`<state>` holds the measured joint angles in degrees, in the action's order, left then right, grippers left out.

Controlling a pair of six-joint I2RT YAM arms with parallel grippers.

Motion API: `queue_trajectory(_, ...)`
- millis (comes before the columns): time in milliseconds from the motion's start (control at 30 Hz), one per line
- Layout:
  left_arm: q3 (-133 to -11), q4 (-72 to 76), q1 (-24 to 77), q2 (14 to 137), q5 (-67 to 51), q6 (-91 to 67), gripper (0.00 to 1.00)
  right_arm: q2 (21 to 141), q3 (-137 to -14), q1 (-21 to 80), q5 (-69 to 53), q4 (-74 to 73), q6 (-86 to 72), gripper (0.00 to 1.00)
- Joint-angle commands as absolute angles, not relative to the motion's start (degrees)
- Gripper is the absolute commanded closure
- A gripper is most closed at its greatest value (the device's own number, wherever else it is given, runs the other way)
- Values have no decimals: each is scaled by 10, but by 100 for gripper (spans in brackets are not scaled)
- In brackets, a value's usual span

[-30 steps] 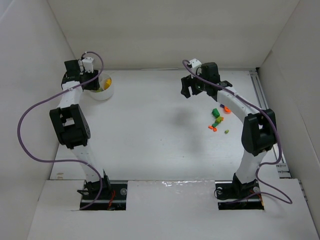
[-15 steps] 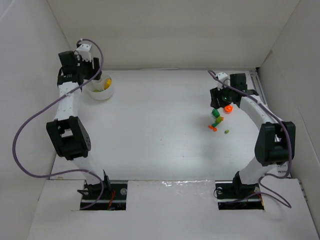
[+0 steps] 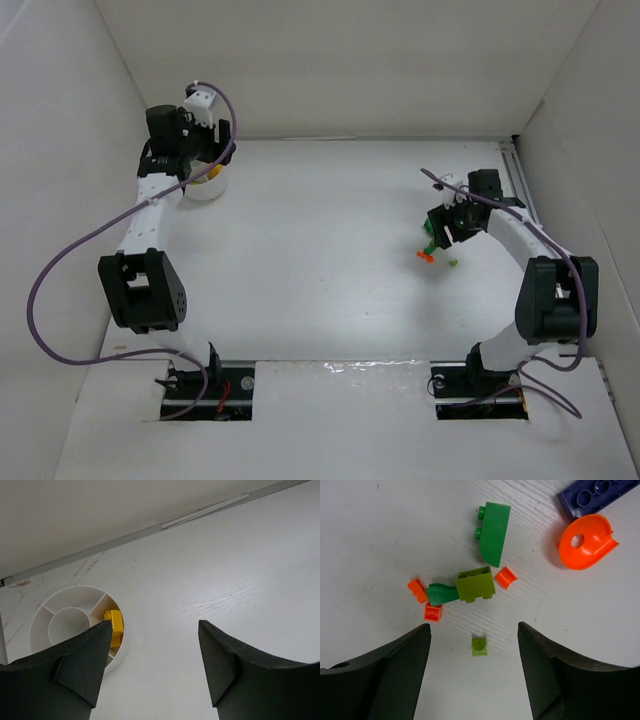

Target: Sort the legos into containers by color

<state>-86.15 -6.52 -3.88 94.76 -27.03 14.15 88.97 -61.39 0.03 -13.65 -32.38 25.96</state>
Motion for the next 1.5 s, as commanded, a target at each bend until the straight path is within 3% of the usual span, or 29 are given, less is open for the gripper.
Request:
queue_trajectory(0, -861, -44, -41, 936, -275, 130, 34, 899, -620, 3, -130, -314, 272, 25)
queue_trajectory(667, -867, -49, -41, 947, -286, 125, 30, 1006, -694, 8, -131, -287, 294, 27)
queue_trajectory(1033, -891, -54, -41, 963, -286, 125, 29, 1022, -700, 24, -136, -308, 305, 41)
queue_trajectory(1267, -891, -54, -41, 974, -298, 125, 29, 1028, -710, 24, -142, -325, 305, 65)
queue_trajectory(1333, -891, -54, -41, 974, -316, 120, 29, 1028, -722, 24, -158, -331, 305, 71)
queue_trajectory(1467, -885, -71, -47, 979, -463, 99, 29, 998, -762, 11, -229, -377, 294, 74)
